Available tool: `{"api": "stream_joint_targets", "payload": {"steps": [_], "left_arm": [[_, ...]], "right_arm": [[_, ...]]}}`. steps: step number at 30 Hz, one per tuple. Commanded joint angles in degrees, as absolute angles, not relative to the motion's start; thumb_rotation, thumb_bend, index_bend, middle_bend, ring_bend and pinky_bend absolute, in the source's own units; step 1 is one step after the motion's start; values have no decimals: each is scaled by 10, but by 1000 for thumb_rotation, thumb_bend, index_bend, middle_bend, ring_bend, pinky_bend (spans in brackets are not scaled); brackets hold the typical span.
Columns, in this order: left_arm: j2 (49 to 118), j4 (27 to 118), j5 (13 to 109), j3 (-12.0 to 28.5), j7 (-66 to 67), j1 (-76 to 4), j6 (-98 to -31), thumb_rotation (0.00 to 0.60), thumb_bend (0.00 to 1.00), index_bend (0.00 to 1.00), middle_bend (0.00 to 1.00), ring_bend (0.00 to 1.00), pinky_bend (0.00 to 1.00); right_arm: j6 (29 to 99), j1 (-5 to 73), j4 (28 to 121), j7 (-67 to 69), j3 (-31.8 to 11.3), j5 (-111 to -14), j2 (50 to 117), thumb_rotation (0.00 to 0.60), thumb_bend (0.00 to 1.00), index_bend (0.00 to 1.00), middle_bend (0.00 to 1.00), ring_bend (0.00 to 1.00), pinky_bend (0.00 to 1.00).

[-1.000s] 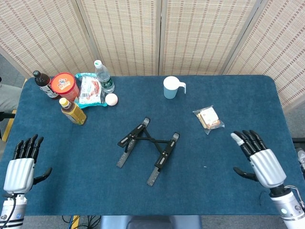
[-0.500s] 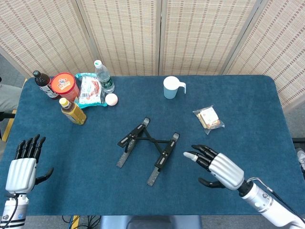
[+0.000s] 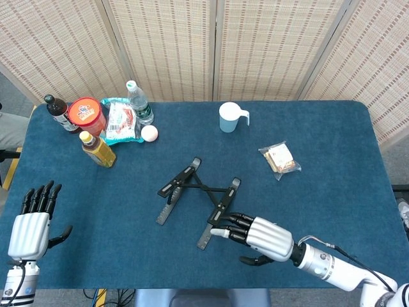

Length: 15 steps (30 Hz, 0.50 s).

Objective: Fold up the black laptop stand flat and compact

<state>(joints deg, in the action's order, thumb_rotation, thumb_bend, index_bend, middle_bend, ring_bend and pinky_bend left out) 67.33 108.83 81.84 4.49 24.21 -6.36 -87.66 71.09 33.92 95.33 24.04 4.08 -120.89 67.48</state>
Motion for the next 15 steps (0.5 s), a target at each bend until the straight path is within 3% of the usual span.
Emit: {"api": "stream_joint_targets", "payload": {"steps": [1, 15], "left_arm": [[673, 1090, 820, 45, 243, -64, -877, 600, 178, 0, 0, 0, 0], [669, 1091, 824, 41, 242, -58, -884, 600, 178, 0, 0, 0, 0]], "right_arm": [[699, 356, 955, 246, 45, -1212, 682, 600, 257, 0, 197, 14, 128], [626, 441, 964, 285, 66, -1202, 718, 600, 257, 0, 208, 19, 136]]}}
